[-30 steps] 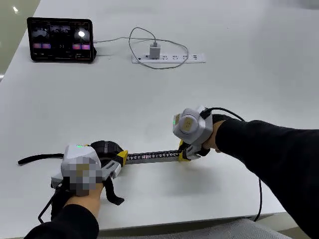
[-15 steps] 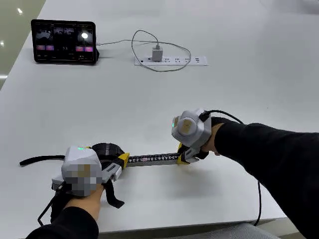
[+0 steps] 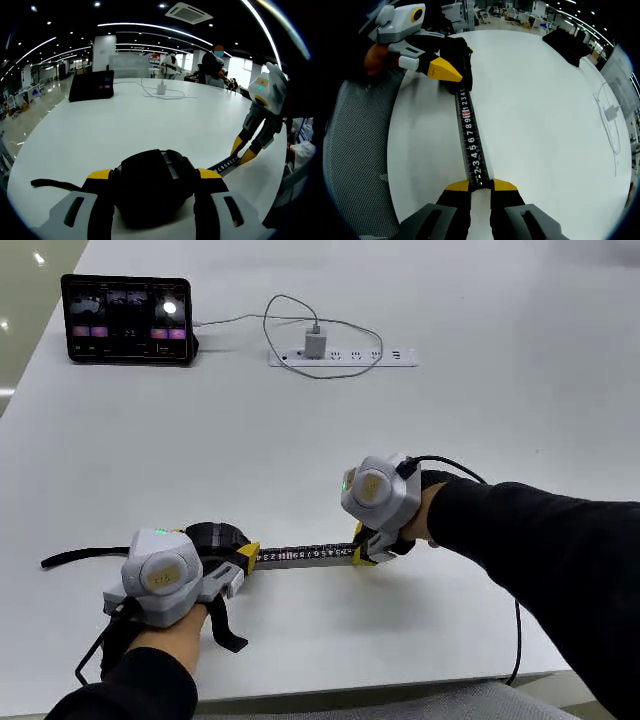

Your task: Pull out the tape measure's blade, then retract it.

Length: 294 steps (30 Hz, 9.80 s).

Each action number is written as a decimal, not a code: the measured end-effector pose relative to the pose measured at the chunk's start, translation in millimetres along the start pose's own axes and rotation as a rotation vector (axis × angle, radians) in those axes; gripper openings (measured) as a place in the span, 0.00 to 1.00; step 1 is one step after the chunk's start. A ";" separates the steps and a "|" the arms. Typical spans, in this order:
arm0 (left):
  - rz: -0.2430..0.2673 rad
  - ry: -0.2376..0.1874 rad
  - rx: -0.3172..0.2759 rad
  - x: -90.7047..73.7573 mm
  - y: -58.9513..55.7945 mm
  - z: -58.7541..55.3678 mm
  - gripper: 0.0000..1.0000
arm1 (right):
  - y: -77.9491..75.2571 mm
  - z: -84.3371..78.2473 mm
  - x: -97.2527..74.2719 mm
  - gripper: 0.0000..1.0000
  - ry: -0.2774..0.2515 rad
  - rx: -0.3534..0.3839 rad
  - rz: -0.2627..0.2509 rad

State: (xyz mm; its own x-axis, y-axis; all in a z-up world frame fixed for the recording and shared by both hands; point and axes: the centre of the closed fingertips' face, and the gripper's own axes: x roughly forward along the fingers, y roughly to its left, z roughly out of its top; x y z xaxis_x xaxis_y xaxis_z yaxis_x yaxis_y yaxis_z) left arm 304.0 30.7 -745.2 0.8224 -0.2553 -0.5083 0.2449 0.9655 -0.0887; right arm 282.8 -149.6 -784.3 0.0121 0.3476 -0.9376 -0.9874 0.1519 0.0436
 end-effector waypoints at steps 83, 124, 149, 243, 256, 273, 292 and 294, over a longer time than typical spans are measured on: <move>-0.012 0.005 -0.038 -0.9 -0.2 -1.3 0.60 | 4.8 26.8 9.4 0.10 -0.008 -0.011 0.003; -0.042 0.001 -0.082 -2.1 0.6 -1.0 0.60 | 9.0 44.4 15.8 0.10 -0.060 -0.017 0.021; -0.066 0.012 -0.087 -2.6 0.2 -1.7 0.60 | 11.0 53.3 18.3 0.11 -0.069 -0.022 0.025; -0.081 0.018 -0.120 -2.0 -0.7 -4.4 0.60 | 19.8 89.4 32.1 0.11 -0.095 -0.014 0.041; -0.084 0.019 -0.126 -1.7 -0.2 -4.4 0.60 | 20.9 94.4 34.1 0.11 -0.094 -0.008 0.039; -0.096 0.026 -0.133 -1.9 -0.3 -4.8 0.60 | 22.4 98.8 35.3 0.11 -0.098 -0.011 0.039; -0.108 0.020 -0.122 -2.5 -1.1 -4.7 0.60 | 24.5 105.4 37.9 0.11 -0.125 -0.010 0.056; -0.108 0.019 -0.122 -2.7 -1.2 -4.6 0.60 | 24.8 105.7 38.2 0.11 -0.128 -0.002 0.058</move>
State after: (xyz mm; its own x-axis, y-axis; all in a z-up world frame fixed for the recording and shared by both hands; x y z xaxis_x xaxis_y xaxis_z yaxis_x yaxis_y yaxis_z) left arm 299.1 30.5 -747.7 0.7847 -0.3577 -0.5063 0.2662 0.9320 -0.2459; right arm 275.4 -34.7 -782.5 -0.0248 0.4708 -0.8819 -0.9874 0.1264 0.0953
